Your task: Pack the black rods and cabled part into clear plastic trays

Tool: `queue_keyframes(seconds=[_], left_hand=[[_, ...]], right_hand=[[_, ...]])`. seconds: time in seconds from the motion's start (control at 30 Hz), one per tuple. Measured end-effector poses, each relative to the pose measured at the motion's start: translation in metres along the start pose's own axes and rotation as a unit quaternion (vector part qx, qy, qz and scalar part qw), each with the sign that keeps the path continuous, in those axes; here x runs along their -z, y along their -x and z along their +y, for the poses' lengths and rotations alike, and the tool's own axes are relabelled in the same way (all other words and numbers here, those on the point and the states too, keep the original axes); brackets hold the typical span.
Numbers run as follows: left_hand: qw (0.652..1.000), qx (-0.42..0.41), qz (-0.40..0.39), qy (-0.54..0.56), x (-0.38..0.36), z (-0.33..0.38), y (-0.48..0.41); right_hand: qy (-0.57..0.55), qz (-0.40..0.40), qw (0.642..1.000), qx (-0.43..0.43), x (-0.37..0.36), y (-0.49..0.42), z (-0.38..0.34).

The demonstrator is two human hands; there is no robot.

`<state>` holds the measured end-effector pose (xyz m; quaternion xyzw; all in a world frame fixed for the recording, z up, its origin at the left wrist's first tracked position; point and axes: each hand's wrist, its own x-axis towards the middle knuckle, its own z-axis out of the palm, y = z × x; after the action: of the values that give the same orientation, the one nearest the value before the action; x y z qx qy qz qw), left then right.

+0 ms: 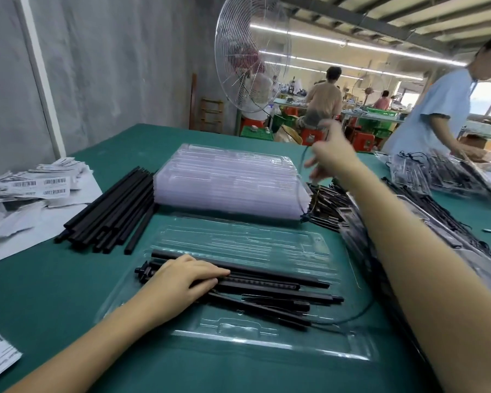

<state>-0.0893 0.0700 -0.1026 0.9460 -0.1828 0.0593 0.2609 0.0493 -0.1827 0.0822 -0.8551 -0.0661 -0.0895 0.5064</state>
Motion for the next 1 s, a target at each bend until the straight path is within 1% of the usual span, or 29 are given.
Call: queue_keyframes(seconds=[0.03, 0.07, 0.13, 0.17, 0.2, 0.23, 0.27, 0.3, 0.33, 0.37, 0.43, 0.5, 0.57, 0.6, 0.63, 0.67, 0.73, 0.77, 0.8, 0.83, 0.9, 0.93, 1.0], left_hand=[[1.000, 0.002, 0.001, 0.001, 0.000, -0.001, 0.000], [1.000, 0.003, 0.001, 0.002, 0.000, -0.001, 0.000], [1.000, 0.003, -0.001, 0.003, -0.001, -0.001, 0.000], [1.000, 0.002, -0.001, 0.004, -0.002, -0.001, 0.001], [1.000, 0.001, 0.001, 0.004, -0.002, 0.000, 0.001], [1.000, 0.001, 0.003, 0.006, -0.002, 0.001, 0.000], [1.000, 0.003, 0.004, 0.007, -0.002, 0.001, 0.000], [1.000, 0.004, 0.004, 0.006, -0.001, 0.000, 0.000], [1.000, 0.006, 0.004, 0.005, -0.001, 0.000, 0.001], [1.000, 0.007, 0.005, 0.005, -0.001, 0.000, 0.001], [1.000, 0.009, 0.005, 0.011, -0.002, -0.001, 0.001], [1.000, 0.010, 0.001, 0.011, -0.002, 0.001, 0.000], [1.000, 0.012, 0.002, 0.009, -0.001, 0.001, -0.001], [1.000, 0.012, 0.004, 0.007, 0.000, 0.000, -0.001], [1.000, 0.009, 0.006, 0.004, 0.000, -0.001, -0.001], [1.000, 0.006, 0.008, 0.000, 0.000, -0.002, 0.000], [1.000, 0.003, 0.008, 0.001, 0.000, -0.003, 0.000], [1.000, 0.001, 0.006, 0.003, 0.000, -0.004, 0.000], [1.000, -0.002, 0.005, 0.005, -0.001, -0.005, 0.000], [1.000, -0.007, 0.006, 0.005, -0.002, -0.004, 0.000], [1.000, -0.005, 0.016, -0.011, -0.003, -0.004, -0.003], [1.000, 0.006, 0.017, -0.018, -0.003, -0.005, -0.004], [1.000, 0.005, 0.006, -0.020, -0.003, -0.005, -0.005]], right_hand=[[-0.125, 0.007, 0.992, 0.014, 0.015, 0.001, -0.008], [-0.222, 0.027, 0.974, 0.044, 0.029, 0.004, -0.015], [-0.346, 0.095, 0.928, 0.100, 0.048, 0.007, -0.027], [-0.372, 0.116, 0.914, 0.112, 0.054, 0.007, -0.032], [-0.368, 0.117, 0.916, 0.111, 0.056, 0.008, -0.039], [-0.331, 0.100, 0.933, 0.102, 0.053, 0.010, -0.047], [-0.269, 0.062, 0.956, 0.095, 0.047, 0.013, -0.056], [-0.206, 0.007, 0.974, 0.100, 0.038, 0.017, -0.065], [-0.160, -0.058, 0.979, 0.115, 0.027, 0.023, -0.075], [-0.135, -0.120, 0.974, 0.137, 0.016, 0.030, -0.084], [-0.136, -0.207, 0.947, 0.204, -0.004, 0.044, -0.102], [-0.196, -0.273, 0.905, 0.261, -0.020, 0.060, -0.116], [-0.255, -0.334, 0.859, 0.291, -0.035, 0.079, -0.123], [-0.262, -0.350, 0.848, 0.299, -0.042, 0.089, -0.124], [-0.254, -0.352, 0.850, 0.299, -0.049, 0.099, -0.122], [-0.233, -0.340, 0.864, 0.289, -0.055, 0.107, -0.117], [-0.158, -0.312, 0.904, 0.244, -0.066, 0.120, -0.101], [-0.110, -0.311, 0.920, 0.212, -0.070, 0.125, -0.091], [-0.061, -0.323, 0.927, 0.178, -0.073, 0.129, -0.078], [-0.005, -0.340, 0.928, 0.150, -0.075, 0.133, -0.065], [0.106, -0.366, 0.918, 0.109, -0.076, 0.142, -0.037], [0.134, -0.375, 0.913, 0.089, -0.075, 0.147, -0.024], [0.113, -0.388, 0.913, 0.056, -0.071, 0.158, -0.001]])
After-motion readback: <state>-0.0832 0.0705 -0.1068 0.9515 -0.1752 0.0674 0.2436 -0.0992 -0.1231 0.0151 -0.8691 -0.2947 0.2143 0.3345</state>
